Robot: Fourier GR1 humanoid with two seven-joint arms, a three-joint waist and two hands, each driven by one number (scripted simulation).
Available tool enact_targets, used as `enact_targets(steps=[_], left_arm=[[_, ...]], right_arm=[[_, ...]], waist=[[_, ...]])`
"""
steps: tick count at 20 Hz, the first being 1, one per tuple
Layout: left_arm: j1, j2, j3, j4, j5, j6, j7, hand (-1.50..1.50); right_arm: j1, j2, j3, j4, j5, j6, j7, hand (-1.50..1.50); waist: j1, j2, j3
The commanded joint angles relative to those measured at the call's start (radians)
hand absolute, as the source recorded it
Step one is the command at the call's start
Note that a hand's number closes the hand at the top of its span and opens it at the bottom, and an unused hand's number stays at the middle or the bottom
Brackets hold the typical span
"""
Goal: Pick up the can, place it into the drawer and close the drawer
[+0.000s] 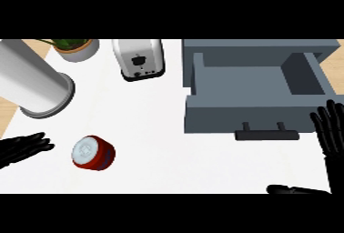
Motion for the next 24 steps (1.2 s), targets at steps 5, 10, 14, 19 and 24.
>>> enact_targets(steps=[5, 10, 14, 19, 24], left_arm=[[-0.012, -0.096, 0.035, 0.049, -0.087, -0.107, 0.013, -1.5], [-0.053, -0.099, 0.047, 0.114, -0.095, -0.15, 0.025, -1.5], [-0.1, -0.22, 0.006, 0.137, -0.208, -0.116, 0.038, -1.5], [-0.068, -0.355, 0.048, 0.154, -0.446, -0.166, -0.052, -1.5], [-0.168, -0.368, 0.056, 0.292, -0.506, -0.174, -0.106, -1.5]], right_arm=[[0.043, -0.018, -0.081, 0.04, -0.07, 0.069, -0.067, -1.5], [0.02, -0.017, -0.081, 0.008, -0.059, 0.067, -0.034, -1.5], [0.047, -0.001, -0.08, 0.08, -0.038, 0.094, -0.111, -1.5], [0.079, -0.032, -0.161, 0.06, -0.115, 0.139, -0.109, -1.5], [0.059, -0.019, -0.136, 0.053, -0.073, 0.128, -0.083, -1.5]], waist=[[0.004, -0.001, 0.0], [0.003, -0.001, 0.0], [0.002, 0.0, 0.0], [0.002, -0.001, -0.001], [-0.002, 0.001, -0.001]])
